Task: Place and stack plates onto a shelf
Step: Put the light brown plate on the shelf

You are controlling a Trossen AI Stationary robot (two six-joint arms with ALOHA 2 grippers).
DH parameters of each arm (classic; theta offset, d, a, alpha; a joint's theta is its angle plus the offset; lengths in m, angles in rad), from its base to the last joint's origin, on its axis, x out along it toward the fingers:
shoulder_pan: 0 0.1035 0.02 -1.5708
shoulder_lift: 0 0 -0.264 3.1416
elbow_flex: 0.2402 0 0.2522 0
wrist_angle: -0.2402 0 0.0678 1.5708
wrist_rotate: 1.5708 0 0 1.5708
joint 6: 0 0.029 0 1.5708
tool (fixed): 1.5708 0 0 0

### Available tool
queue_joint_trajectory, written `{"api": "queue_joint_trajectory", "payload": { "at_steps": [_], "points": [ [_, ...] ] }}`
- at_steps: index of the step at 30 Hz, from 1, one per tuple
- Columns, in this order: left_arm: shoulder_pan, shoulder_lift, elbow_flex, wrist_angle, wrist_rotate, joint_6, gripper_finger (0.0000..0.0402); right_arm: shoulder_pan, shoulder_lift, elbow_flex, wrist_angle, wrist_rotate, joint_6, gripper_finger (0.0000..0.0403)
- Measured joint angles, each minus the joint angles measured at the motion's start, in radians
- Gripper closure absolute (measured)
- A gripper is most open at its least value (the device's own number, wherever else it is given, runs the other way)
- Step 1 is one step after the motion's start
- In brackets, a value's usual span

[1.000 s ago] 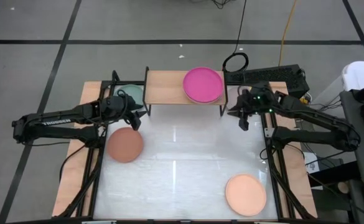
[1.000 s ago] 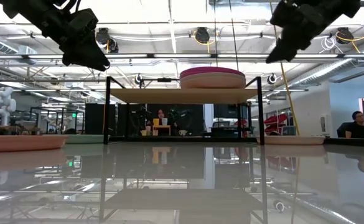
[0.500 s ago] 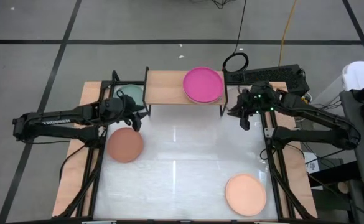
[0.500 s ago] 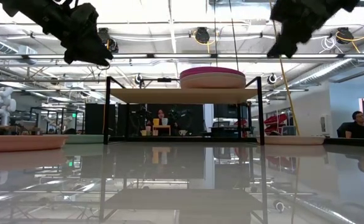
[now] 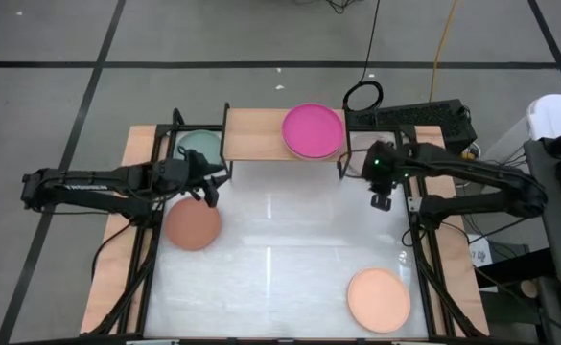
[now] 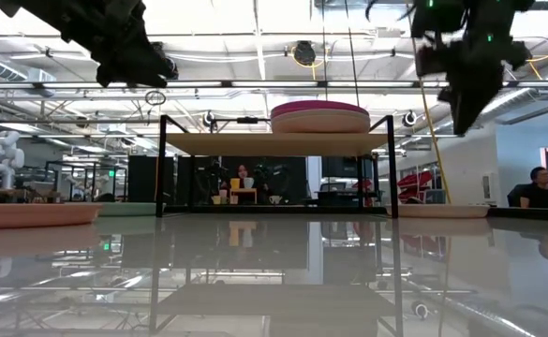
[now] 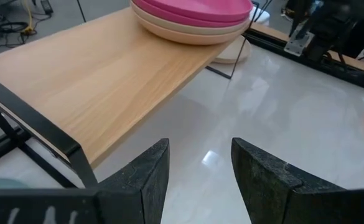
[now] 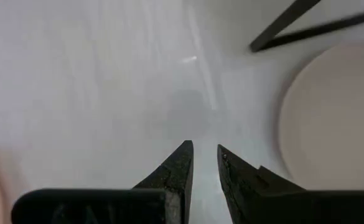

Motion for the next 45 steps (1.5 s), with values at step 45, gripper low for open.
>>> {"api": "queue_joint_trajectory", "payload": {
  "at_steps": [45],
  "points": [
    [-0.05,0.001,0.0,-0.003,-0.032,-0.017,0.0225,-0.318,0.255,-0.28,0.54,0.232,-0.177,0.0209]
  ]
}}
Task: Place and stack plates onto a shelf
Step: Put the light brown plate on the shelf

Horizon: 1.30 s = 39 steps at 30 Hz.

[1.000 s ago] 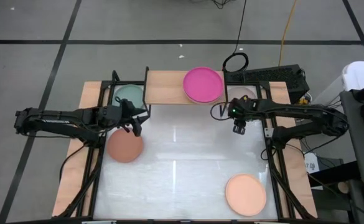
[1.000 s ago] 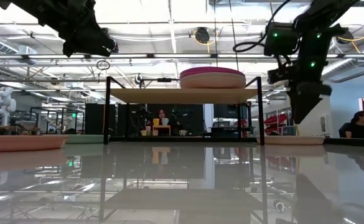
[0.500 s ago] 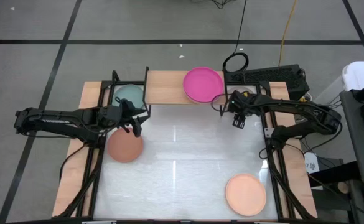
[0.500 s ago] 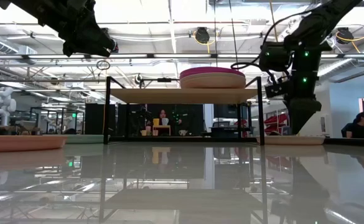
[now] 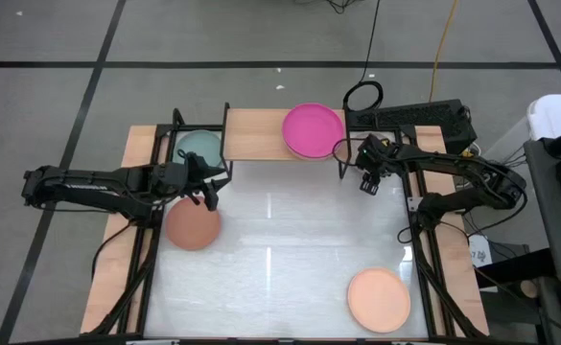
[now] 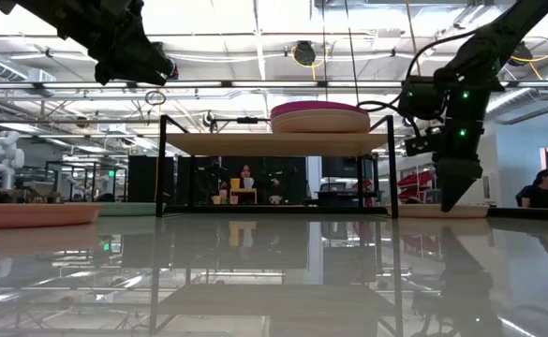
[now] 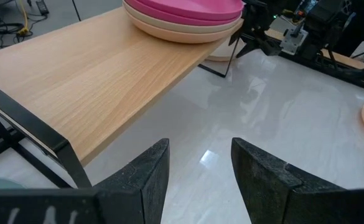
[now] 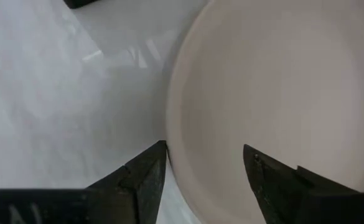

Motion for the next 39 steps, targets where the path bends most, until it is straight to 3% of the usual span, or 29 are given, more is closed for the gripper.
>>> {"api": "queue_joint_trajectory", "payload": {
  "at_steps": [7,18,31,39],
  "points": [
    [0.0,0.0,0.0,0.0,0.0,0.0,0.0225,-0.022,0.0,0.0,-0.027,-0.065,0.006,0.0252],
    [0.0,0.006,0.0,0.003,0.001,0.0,0.0225,-0.032,0.0,-0.022,-0.015,-0.107,0.006,0.0394],
    [0.0,0.067,0.0,0.033,0.001,0.008,0.0225,-0.021,-0.078,0.071,-0.104,-0.096,0.142,0.0402],
    [0.0,0.067,0.0,0.055,0.001,0.01,0.0225,0.039,-0.283,0.144,-0.105,0.061,0.167,0.0402]
  ]
}}
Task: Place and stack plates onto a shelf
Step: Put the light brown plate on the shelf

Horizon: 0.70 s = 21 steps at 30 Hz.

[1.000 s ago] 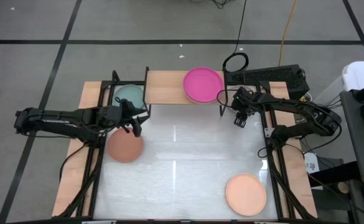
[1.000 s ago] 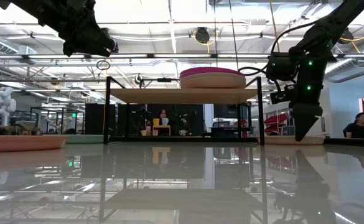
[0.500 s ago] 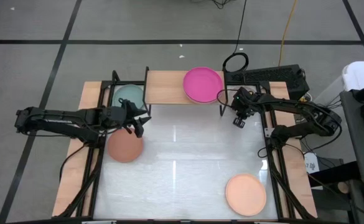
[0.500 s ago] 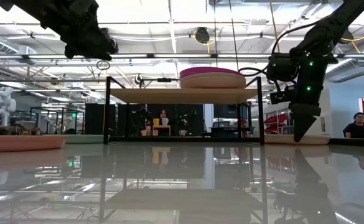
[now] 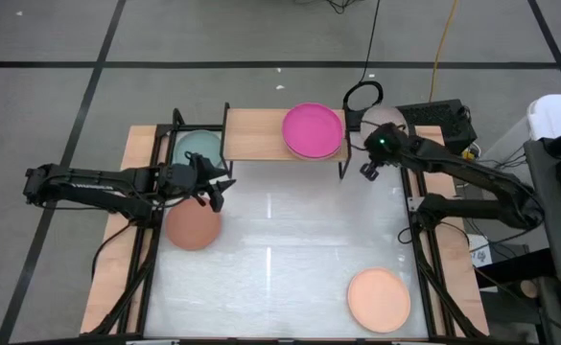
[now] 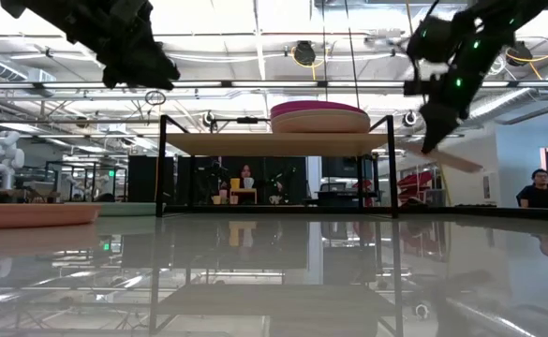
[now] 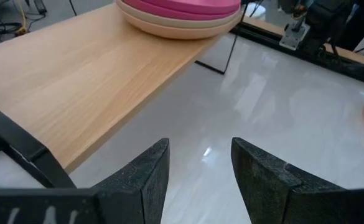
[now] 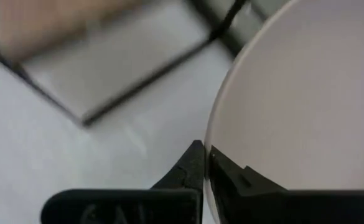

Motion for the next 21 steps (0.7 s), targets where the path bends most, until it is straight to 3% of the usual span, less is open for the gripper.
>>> {"api": "queue_joint_trajectory", "payload": {
  "at_steps": [5,11,16,21],
  "points": [
    [0.0,0.018,0.0,0.06,-0.004,0.023,0.0225,0.04,-0.104,0.025,0.154,-0.002,0.044,0.0402],
    [0.0,0.043,0.001,0.153,-0.018,0.058,0.0225,0.114,-0.134,0.063,0.47,-0.021,0.045,0.0403],
    [0.0,0.06,0.001,0.209,-0.026,0.101,0.0225,0.188,-0.067,0.122,0.749,-0.122,0.046,0.0403],
    [0.0,0.051,0.001,0.183,-0.03,0.143,0.0225,0.236,0.085,0.248,0.786,-0.142,0.015,0.0403]
  ]
}}
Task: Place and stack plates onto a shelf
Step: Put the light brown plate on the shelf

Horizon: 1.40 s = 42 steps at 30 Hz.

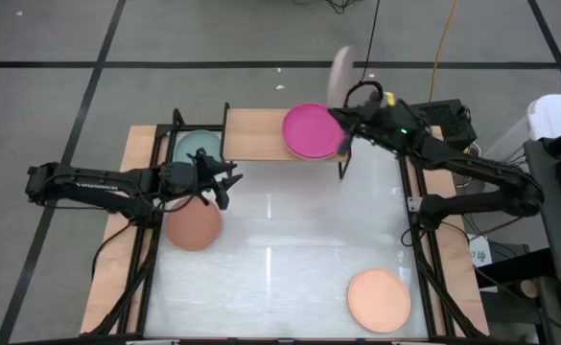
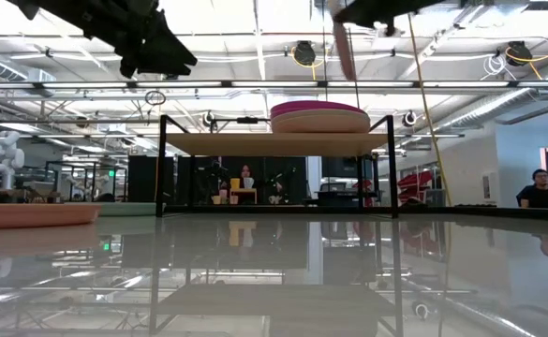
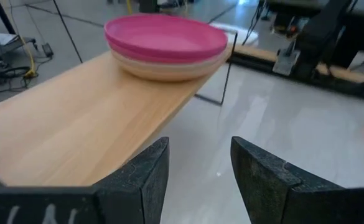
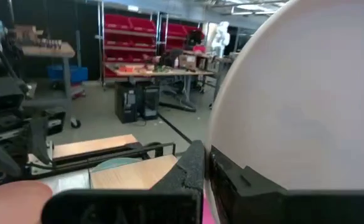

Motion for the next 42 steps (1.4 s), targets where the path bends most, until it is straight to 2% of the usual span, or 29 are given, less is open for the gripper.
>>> {"api": "queue_joint_trajectory", "payload": {
  "at_steps": [6,10,13,17,23,30,42],
  "points": [
    [0.0,-0.092,-0.001,-0.119,-0.025,0.009,0.0225,0.03,0.222,0.174,-0.005,-0.109,-0.044,0.0403],
    [-0.014,-0.198,-0.001,-0.167,-0.118,0.006,0.0225,0.037,0.354,0.277,-0.003,-0.178,-0.063,0.0403],
    [-0.04,-0.266,-0.033,-0.157,-0.167,0.01,0.0225,0.047,0.436,0.342,0.015,-0.273,-0.085,0.0403],
    [-0.051,-0.348,-0.099,-0.147,-0.209,0.015,0.0225,0.082,0.528,0.405,0.049,-0.315,-0.134,0.0403],
    [-0.051,-0.447,-0.144,-0.128,-0.223,0.012,0.0225,0.094,0.646,0.452,-0.033,-0.313,-0.237,0.0403],
    [-0.053,-0.45,-0.144,-0.124,-0.218,-0.004,0.0225,0.095,0.764,0.452,-0.039,-0.313,-0.308,0.0403],
    [-0.053,-0.439,-0.144,-0.119,-0.217,-0.005,0.0225,0.095,0.809,0.453,-0.084,-0.277,-0.371,0.0403]
  ]
}}
